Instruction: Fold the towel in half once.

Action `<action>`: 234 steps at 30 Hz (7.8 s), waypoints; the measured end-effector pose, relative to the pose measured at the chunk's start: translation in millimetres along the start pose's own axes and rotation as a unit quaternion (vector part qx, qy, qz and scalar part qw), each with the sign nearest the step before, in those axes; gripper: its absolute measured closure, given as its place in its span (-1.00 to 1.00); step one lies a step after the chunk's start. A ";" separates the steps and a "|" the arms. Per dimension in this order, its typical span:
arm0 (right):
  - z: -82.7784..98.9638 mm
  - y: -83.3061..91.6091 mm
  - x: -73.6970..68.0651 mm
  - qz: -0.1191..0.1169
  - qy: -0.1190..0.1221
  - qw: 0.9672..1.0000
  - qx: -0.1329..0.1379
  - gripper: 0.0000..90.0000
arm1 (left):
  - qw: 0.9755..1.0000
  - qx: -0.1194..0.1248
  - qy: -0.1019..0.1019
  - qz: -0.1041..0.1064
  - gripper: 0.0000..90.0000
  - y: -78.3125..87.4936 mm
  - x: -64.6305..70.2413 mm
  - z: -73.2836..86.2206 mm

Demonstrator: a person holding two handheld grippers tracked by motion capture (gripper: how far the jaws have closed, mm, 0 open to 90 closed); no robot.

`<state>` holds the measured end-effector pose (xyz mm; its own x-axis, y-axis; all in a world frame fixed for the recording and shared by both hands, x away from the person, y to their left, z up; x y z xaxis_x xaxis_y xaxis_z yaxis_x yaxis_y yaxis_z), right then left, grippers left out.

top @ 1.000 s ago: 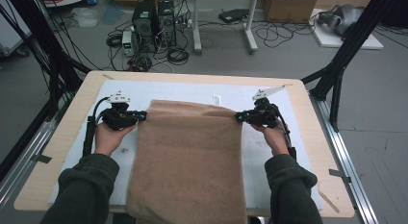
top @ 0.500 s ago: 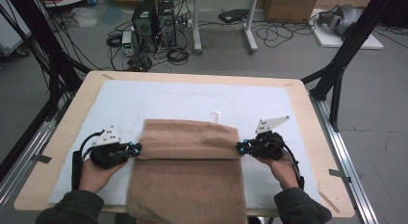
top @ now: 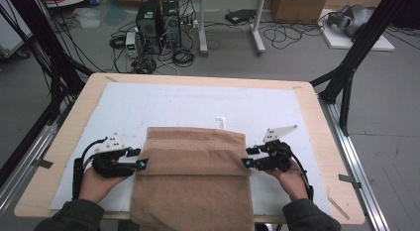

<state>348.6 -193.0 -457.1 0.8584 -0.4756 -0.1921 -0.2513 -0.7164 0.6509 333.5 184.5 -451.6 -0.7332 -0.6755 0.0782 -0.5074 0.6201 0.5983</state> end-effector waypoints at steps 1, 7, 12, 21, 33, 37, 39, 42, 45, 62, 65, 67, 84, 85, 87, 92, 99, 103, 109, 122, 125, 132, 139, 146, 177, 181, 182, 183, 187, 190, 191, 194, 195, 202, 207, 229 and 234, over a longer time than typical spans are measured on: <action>-6.8 -0.6 5.6 0.010 -0.002 1.000 0.002 0.01 | 1.000 -0.004 -0.002 -0.002 0.05 -3.2 -4.0 -5.6; -28.2 -20.4 44.8 0.073 -0.012 0.997 -0.016 -0.02 | 0.999 -0.017 0.014 -0.026 0.09 -36.7 -33.8 -22.6; -15.8 -47.8 64.6 0.082 -0.036 0.994 -0.056 -0.01 | 0.997 -0.053 0.042 -0.041 0.20 -64.8 -53.1 -11.6; -12.8 -55.9 63.9 0.069 -0.032 0.995 -0.059 0.85 | 0.996 -0.068 0.038 -0.052 0.88 -72.4 -56.8 -6.6; -27.8 -22.4 43.1 0.032 -0.014 0.999 -0.014 0.89 | 0.999 -0.025 0.037 -0.017 0.93 -40.9 -42.2 -21.0; -29.4 -8.5 26.7 0.018 -0.002 1.000 -0.008 0.89 | 1.000 -0.017 0.014 -0.007 0.93 -25.8 -28.0 -24.5; -30.3 -1.7 15.3 0.010 0.011 1.000 -0.004 0.89 | 1.000 -0.010 0.007 -0.001 0.93 -16.7 -19.8 -25.4; -32.5 10.1 -3.1 0.002 0.037 0.999 0.008 0.89 | 1.000 0.000 -0.007 0.004 0.92 -2.2 -6.4 -23.4; -30.5 20.1 -21.0 -0.004 0.054 0.998 0.020 0.89 | 1.000 0.002 -0.023 0.016 0.92 9.4 11.2 -13.3; 25.3 22.2 -78.1 -0.038 0.049 0.998 -0.003 0.47 | 0.999 -0.004 -0.027 0.047 0.56 44.0 59.1 39.7; 15.0 23.2 -61.4 -0.006 0.052 0.999 0.002 0.37 | 0.999 0.001 -0.039 0.031 0.37 42.2 49.8 25.6; 10.2 19.9 -48.7 0.010 0.051 0.999 -0.004 0.32 | 0.999 0.003 -0.045 0.019 0.31 38.7 41.2 16.8; 16.6 -36.3 23.9 0.044 0.016 0.996 -0.074 0.04 | 0.998 -0.066 0.019 -0.014 0.00 -32.6 -22.1 28.8; 16.3 -36.2 22.1 0.032 0.019 0.997 -0.074 0.27 | 0.998 -0.063 0.015 0.013 0.39 -32.9 -17.1 28.1; 15.6 -37.3 17.3 0.003 0.028 0.997 -0.076 0.71 | 0.998 -0.068 0.006 0.009 0.74 -34.1 -15.5 26.3; 7.7 -37.1 24.9 0.016 0.033 0.996 -0.077 0.83 | 0.999 -0.047 0.014 -0.015 0.83 -40.7 -26.6 9.4; -43.4 -12.6 67.5 0.065 0.017 0.997 -0.028 0.85 | 0.998 -0.007 0.001 -0.065 0.84 -46.8 -60.0 -66.8; -79.9 7.5 91.3 0.091 0.013 0.996 -0.014 0.85 | 0.996 0.003 -0.006 -0.087 0.84 -42.7 -79.1 -115.7; -135.3 34.3 109.2 0.125 0.036 0.991 0.008 0.85 | 0.992 0.042 -0.007 -0.119 0.83 -25.5 -98.6 -168.7; -96.0 6.6 100.8 0.099 0.002 0.995 -0.027 0.25 | 0.998 0.005 0.016 -0.059 0.27 -37.5 -83.4 -102.5; -82.4 3.2 93.4 0.091 -0.007 0.995 -0.044 0.13 | 0.999 -0.009 0.016 -0.042 0.27 -47.4 -76.2 -86.0; -56.8 -13.3 83.2 0.082 -0.008 0.995 -0.059 0.14 | 0.996 -0.080 0.029 -0.028 0.20 -81.4 -72.6 -56.8; -29.9 -38.4 84.4 0.065 -0.020 0.995 -0.077 0.56 | 0.993 -0.111 0.017 -0.043 0.52 -95.6 -72.2 -41.7; -36.8 -32.9 72.1 0.059 0.008 0.997 -0.058 0.80 | 0.997 -0.057 0.028 -0.043 0.89 -77.8 -70.0 -41.1; -10.7 -3.0 -23.0 0.003 0.064 0.998 -0.019 0.23 | 1.000 0.020 0.005 0.020 0.00 7.7 -2.9 -5.4; 0.9 -12.9 -30.9 -0.006 0.072 0.997 -0.037 0.23 | 0.999 0.017 -0.001 0.029 0.07 11.4 0.0 -2.5; 4.0 -14.6 -32.9 -0.009 0.075 0.996 -0.040 0.23 | 0.999 0.019 0.003 0.032 0.07 12.3 0.9 -2.5; 6.9 -16.1 -35.3 -0.012 0.075 0.996 -0.041 0.23 | 0.999 0.020 0.002 0.033 0.06 13.4 1.6 -2.3; 17.8 -22.5 -40.7 -0.013 0.077 0.996 -0.051 0.23 | 0.999 0.017 0.000 0.039 0.08 14.8 4.0 -0.1; 25.4 -26.8 -40.7 -0.013 0.075 0.995 -0.059 0.24 | 0.999 0.021 0.001 0.043 0.08 17.9 4.6 -0.9; 27.1 -27.7 -40.9 -0.013 0.076 0.995 -0.060 0.24 | 0.999 0.023 0.000 0.042 0.08 19.9 4.6 -1.9; 30.5 -28.9 -40.9 -0.011 0.075 0.995 -0.065 0.24 | 0.999 0.023 0.000 0.039 0.08 24.5 3.2 -3.3; 30.5 -29.1 -40.9 -0.012 0.074 0.995 -0.064 0.24 | 0.999 0.022 -0.001 0.036 0.08 25.1 2.9 -3.3; 28.0 -24.8 -36.2 0.000 0.076 0.995 -0.059 0.24 | 0.998 -0.025 -0.016 0.047 0.09 5.3 7.7 10.3; 29.9 -28.9 -35.1 0.000 0.080 0.994 -0.068 0.34 | 0.993 -0.085 -0.061 0.056 0.25 -16.9 19.8 22.8; -2.5 1.2 -42.4 -0.001 0.088 0.996 -0.033 0.91 | 0.998 -0.006 -0.046 0.046 0.92 6.9 31.2 5.3; -6.1 15.7 -64.1 -0.013 0.108 0.994 -0.025 0.91 | 0.997 0.004 -0.060 0.050 0.92 30.5 47.6 7.7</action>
<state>292.4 -170.6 -430.1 0.9418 -0.3323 -0.0505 -0.2095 -0.6979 0.6849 279.6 174.3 -435.8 -0.8284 -0.5586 0.0407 -0.4329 0.6847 0.5863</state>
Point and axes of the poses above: each handheld gripper's, and its own axes: y roughly backward along the jaws, z roughly out of its underside, x roughly to its right, the point moved 8 cm from there along -y, roughly forward along the jaws, and after that the axes turned 2 degrees about -x, right-handed, at the moved point
